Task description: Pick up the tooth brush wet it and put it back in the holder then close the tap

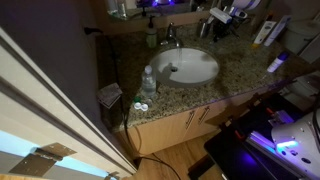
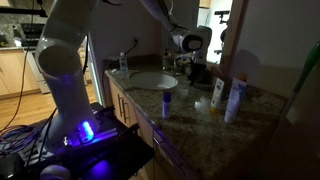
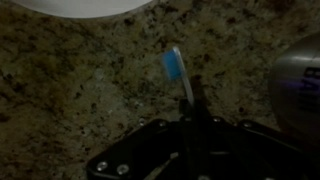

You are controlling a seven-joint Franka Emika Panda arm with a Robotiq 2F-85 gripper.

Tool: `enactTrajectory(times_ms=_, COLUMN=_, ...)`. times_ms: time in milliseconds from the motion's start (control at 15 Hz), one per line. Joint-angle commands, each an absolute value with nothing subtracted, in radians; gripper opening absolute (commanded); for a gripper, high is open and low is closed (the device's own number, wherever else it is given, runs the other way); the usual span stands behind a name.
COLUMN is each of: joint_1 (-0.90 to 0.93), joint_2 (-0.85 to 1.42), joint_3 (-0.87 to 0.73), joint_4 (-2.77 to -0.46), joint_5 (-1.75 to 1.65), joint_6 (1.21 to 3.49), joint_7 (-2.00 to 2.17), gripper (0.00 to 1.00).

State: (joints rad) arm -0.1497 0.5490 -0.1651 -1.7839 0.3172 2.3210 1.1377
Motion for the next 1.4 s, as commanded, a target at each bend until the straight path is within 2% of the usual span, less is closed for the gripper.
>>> enactTrajectory(times_ms=0, joint_1=-0.234, joint_2=0.488, joint_3=-0.111, joint_4=-1.742, joint_5=0.440, joint_6=2.161, joint_7=1.016, gripper=0.02)
enactTrajectory(times_ms=400, joint_1=-0.287, joint_2=0.394, joint_3=-0.114, joint_4=-1.640, joint_5=0.595, joint_6=1.771, joint_7=0.843, gripper=0.02)
enactTrajectory(times_ms=467, joint_1=-0.278, joint_2=0.378, joint_3=-0.125, joint_4=-1.635, joint_5=0.592, joint_6=1.743, joint_7=0.820, gripper=0.02)
enactTrajectory(times_ms=533, joint_1=-0.252, joint_2=0.404, joint_3=-0.148, joint_4=-1.641, joint_5=0.573, joint_6=1.803, joint_7=0.874, gripper=0.08)
enactTrajectory(times_ms=600, joint_1=-0.253, joint_2=0.389, joint_3=-0.149, joint_4=-1.632, joint_5=0.576, joint_6=1.772, joint_7=0.860, gripper=0.08)
enactTrajectory(times_ms=667, joint_1=-0.253, joint_2=0.378, joint_3=-0.149, joint_4=-1.630, joint_5=0.576, joint_6=1.758, joint_7=0.854, gripper=0.02)
enactTrajectory(times_ms=1133, joint_1=-0.344, joint_2=0.535, joint_3=-0.145, joint_4=-1.368, joint_5=0.839, joint_6=1.333, joint_7=0.892, gripper=0.02)
enactTrajectory(times_ms=1333, joint_1=-0.357, joint_2=0.662, joint_3=-0.144, joint_4=-1.265, joint_5=0.994, joint_6=1.300, joint_7=1.023, gripper=0.02)
